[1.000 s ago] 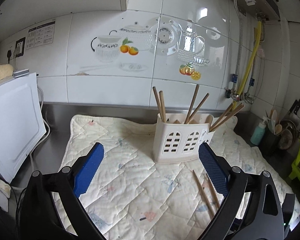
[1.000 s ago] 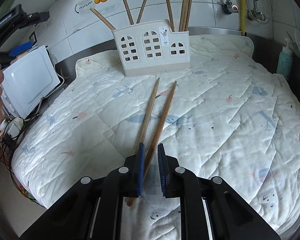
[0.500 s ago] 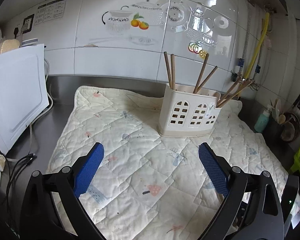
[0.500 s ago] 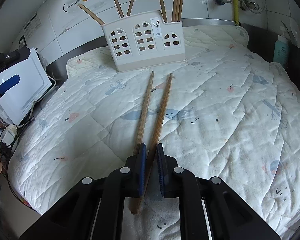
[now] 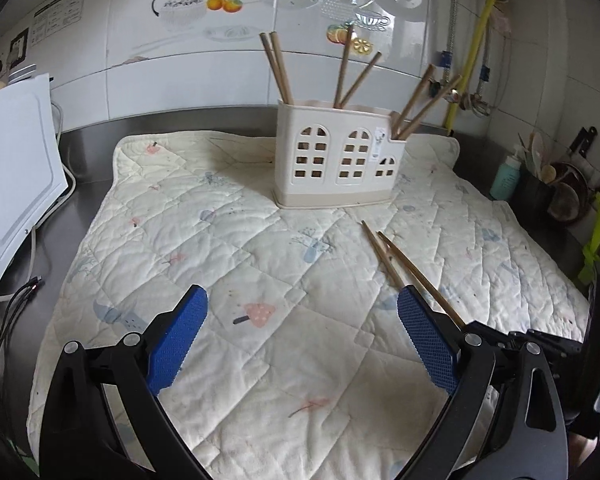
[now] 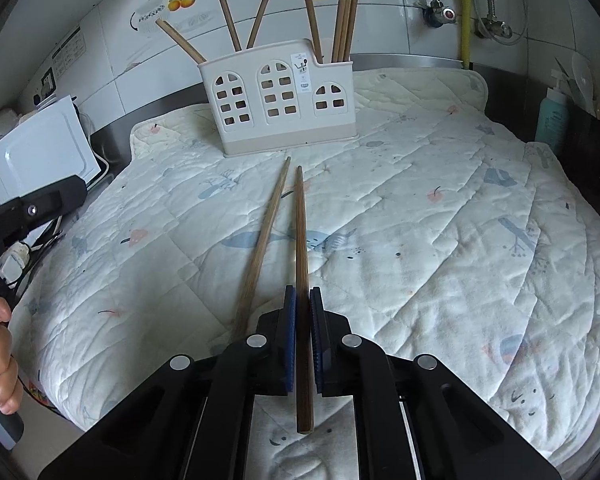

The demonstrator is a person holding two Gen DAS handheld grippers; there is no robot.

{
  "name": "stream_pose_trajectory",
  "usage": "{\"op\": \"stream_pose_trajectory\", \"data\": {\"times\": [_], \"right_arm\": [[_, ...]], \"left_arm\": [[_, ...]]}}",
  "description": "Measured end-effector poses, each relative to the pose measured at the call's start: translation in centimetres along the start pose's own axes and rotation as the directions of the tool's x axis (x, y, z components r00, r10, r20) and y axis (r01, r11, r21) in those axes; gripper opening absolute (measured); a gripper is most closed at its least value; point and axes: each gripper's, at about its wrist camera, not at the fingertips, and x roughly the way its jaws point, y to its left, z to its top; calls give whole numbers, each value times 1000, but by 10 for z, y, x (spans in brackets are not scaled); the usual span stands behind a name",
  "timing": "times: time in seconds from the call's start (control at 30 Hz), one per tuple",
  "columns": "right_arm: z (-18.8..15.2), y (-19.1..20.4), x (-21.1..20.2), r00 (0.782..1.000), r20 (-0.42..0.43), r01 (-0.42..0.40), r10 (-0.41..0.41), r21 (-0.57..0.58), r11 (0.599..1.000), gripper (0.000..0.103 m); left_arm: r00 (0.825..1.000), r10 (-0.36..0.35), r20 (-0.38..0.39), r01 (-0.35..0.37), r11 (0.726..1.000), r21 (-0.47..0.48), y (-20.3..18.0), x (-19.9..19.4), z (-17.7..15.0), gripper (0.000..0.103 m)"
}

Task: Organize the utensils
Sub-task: 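Move both open grippers back down toward the last chopsticks, then close the right gripper on a chopstick while the left gripper grasps the last one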

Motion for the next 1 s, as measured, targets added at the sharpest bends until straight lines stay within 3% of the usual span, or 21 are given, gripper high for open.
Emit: {"op": "stream_pose_trajectory", "data": {"times": [0.33, 0.47, 0.6, 0.93, 1.0], "right_arm": [[1, -29, -24, 999, 52, 5, -5, -1, 1000, 6], [0, -38, -29, 998, 65, 8, -7, -9, 1000, 6], [1, -46, -33, 998, 70, -4, 4, -12, 1000, 6], [1, -57, -32, 997, 72, -28, 28, -5, 1000, 7], [1, -58, -34, 997, 75, -32, 32, -5, 999, 7]], "left_arm": [[996, -65, -58, 66, 998, 2, -47, 14, -26, 88], [994, -72, -87, 70, 997, -24, -66, 25, -38, 70], [989, -78, -129, 72, 996, -50, -76, 41, -47, 45], [984, -99, -147, 91, 994, -59, -95, 60, -49, 25], [984, -87, -154, 78, 995, -62, -95, 64, -50, 25]]}}
